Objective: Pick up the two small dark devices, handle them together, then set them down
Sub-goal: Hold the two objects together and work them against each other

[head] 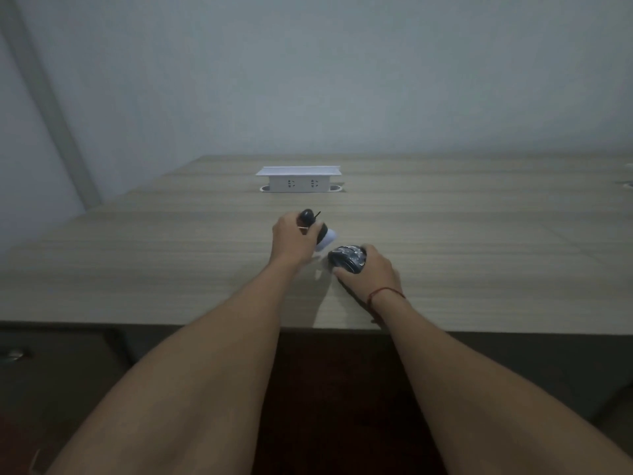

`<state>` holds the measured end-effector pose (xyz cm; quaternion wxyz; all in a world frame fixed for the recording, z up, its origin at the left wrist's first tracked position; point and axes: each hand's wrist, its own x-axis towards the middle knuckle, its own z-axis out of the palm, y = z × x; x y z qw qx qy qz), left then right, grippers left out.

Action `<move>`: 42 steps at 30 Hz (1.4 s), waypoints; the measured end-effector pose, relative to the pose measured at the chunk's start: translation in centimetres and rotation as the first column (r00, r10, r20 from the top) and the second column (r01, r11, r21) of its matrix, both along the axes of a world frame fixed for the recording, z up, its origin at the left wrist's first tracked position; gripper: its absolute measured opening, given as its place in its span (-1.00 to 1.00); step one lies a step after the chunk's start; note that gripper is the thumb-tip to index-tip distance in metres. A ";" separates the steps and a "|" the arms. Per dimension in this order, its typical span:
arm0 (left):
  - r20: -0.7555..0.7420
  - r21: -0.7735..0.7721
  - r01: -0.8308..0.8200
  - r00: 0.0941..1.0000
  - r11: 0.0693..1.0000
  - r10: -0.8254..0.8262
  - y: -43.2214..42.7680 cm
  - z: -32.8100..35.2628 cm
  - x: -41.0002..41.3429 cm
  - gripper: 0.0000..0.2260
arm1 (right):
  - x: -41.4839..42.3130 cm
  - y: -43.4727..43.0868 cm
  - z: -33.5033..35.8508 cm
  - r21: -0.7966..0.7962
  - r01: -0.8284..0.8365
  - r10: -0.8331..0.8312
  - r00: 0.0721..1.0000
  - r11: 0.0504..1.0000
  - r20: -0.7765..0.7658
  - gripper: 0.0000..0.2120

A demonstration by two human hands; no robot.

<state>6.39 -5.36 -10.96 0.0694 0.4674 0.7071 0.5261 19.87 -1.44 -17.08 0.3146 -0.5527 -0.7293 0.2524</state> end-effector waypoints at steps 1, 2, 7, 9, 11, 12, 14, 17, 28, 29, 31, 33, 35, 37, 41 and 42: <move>0.006 0.011 0.000 1.000 1.000 0.000 0.1 0.3 0.3 -0.76 | 0.0 0.0 0.0 0.006 0.001 -0.001 1.000 1.000 0.003 -0.35; 0.010 0.021 0.007 1.000 1.000 -0.007 0.4 0.4 0.6 -0.75 | 0.0 0.1 0.0 0.011 0.003 -0.003 1.000 1.000 0.006 -0.35; -0.054 -0.055 0.045 0.997 0.997 -0.048 1.7 -0.8 1.9 -0.74 | 0.0 0.7 -0.2 0.025 0.000 -0.001 1.000 1.000 0.023 -0.42; -0.060 -0.100 -0.010 0.998 0.995 0.004 1.6 -1.5 1.8 -0.72 | 0.0 0.8 -0.2 0.029 0.000 0.000 1.000 1.000 0.013 -0.40; -0.089 -0.138 -0.030 0.996 0.990 0.018 1.5 -1.6 1.4 -0.70 | 0.0 0.9 -0.1 0.030 0.004 -0.004 1.000 1.000 0.012 -0.42; -0.102 -0.134 -0.021 0.995 0.991 0.007 1.5 -1.4 1.2 -0.71 | -0.1 1.0 -0.2 0.036 0.005 -0.006 1.000 0.999 0.018 -0.43; -0.101 -0.069 0.009 0.995 0.998 -0.016 1.6 -0.7 1.2 -0.73 | -0.2 1.1 -0.3 0.056 0.014 -0.016 1.000 0.998 0.026 -0.47; -0.110 -0.021 0.046 0.993 0.999 -0.048 2.0 -0.5 1.8 -0.74 | -0.3 1.1 -0.3 0.070 0.011 -0.014 0.999 0.997 0.039 -0.50; -0.120 -0.059 0.021 0.992 0.998 -0.028 1.7 -1.2 2.3 -0.74 | 0.1 1.0 -0.1 0.061 0.015 -0.015 1.000 0.998 0.003 -0.50; -0.150 -0.108 -0.007 0.989 0.994 -0.009 1.5 -1.4 2.3 -0.74 | 0.1 1.0 0.0 0.060 0.011 -0.011 1.000 0.998 0.001 -0.48; -0.251 -0.195 -0.070 0.968 0.978 0.019 1.4 -1.9 2.0 -0.75 | 0.2 1.0 0.0 0.061 0.011 -0.011 1.000 0.998 0.000 -0.45; -0.237 -0.156 -0.057 0.971 0.986 0.018 1.4 -1.8 1.8 -0.76 | 0.1 0.9 0.1 0.066 0.015 -0.015 1.000 0.998 0.000 -0.45; -0.155 -0.046 -0.011 0.988 0.999 0.004 1.6 -1.3 2.2 -0.76 | 0.0 0.8 0.0 0.060 0.022 -0.022 1.000 0.998 -0.002 -0.50; -0.101 0.011 0.015 0.995 1.000 -0.014 1.5 -0.9 2.5 -0.76 | -0.1 0.8 -0.1 0.051 0.025 -0.024 1.000 0.998 -0.015 -0.52; -0.184 -0.145 -0.002 0.983 0.989 -0.025 1.0 -1.3 1.4 -0.73 | -0.2 0.8 -0.1 0.059 0.033 -0.031 0.999 0.998 -0.033 -0.46; -0.217 -0.162 -0.024 0.976 0.986 -0.012 0.9 -1.3 1.1 -0.74 | -0.2 0.9 -0.1 0.063 0.031 -0.029 0.999 0.998 -0.025 -0.44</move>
